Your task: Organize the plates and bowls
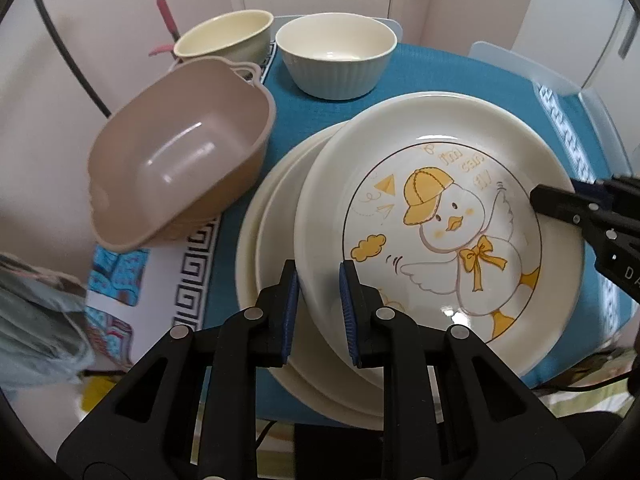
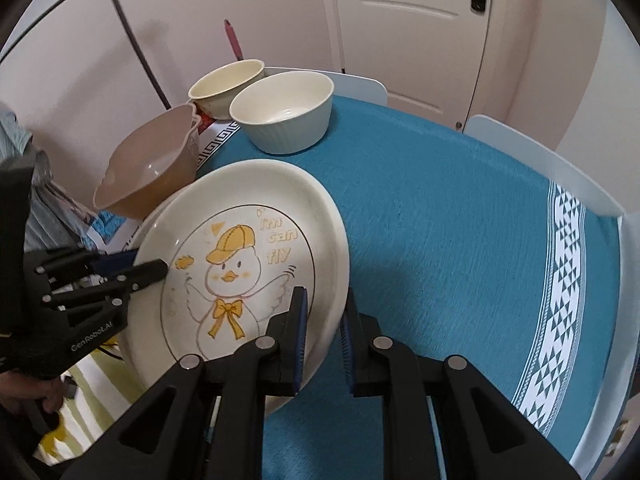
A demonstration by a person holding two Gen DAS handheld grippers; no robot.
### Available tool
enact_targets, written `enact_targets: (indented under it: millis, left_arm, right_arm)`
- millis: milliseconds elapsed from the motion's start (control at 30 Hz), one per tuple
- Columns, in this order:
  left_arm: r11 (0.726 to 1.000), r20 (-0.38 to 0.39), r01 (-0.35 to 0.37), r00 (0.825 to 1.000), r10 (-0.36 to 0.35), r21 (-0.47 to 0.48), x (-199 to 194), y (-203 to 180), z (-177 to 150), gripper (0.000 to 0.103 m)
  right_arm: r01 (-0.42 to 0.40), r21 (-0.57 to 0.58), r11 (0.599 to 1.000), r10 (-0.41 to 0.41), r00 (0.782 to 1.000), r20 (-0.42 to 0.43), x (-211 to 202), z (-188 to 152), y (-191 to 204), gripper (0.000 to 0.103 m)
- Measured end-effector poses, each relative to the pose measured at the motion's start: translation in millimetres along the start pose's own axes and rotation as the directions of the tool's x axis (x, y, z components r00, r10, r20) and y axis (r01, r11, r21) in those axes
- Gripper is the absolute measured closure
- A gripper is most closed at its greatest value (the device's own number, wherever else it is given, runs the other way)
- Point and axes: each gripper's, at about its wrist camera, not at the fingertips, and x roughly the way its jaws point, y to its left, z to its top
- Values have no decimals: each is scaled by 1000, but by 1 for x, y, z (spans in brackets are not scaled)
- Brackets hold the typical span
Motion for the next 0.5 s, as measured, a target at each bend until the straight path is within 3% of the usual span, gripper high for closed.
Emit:
enact_targets:
  millis: [133, 500]
  left_arm:
    - [997, 5, -66, 998, 66, 44, -2, -4, -3, 85]
    - [986, 21, -123, 992, 121, 115, -10, -11, -9, 85]
  right_arm:
    - [20, -38, 999, -20, 1000, 4, 0, 1, 7, 89]
    - [48, -56, 997, -47, 999, 8, 2, 2, 10, 88]
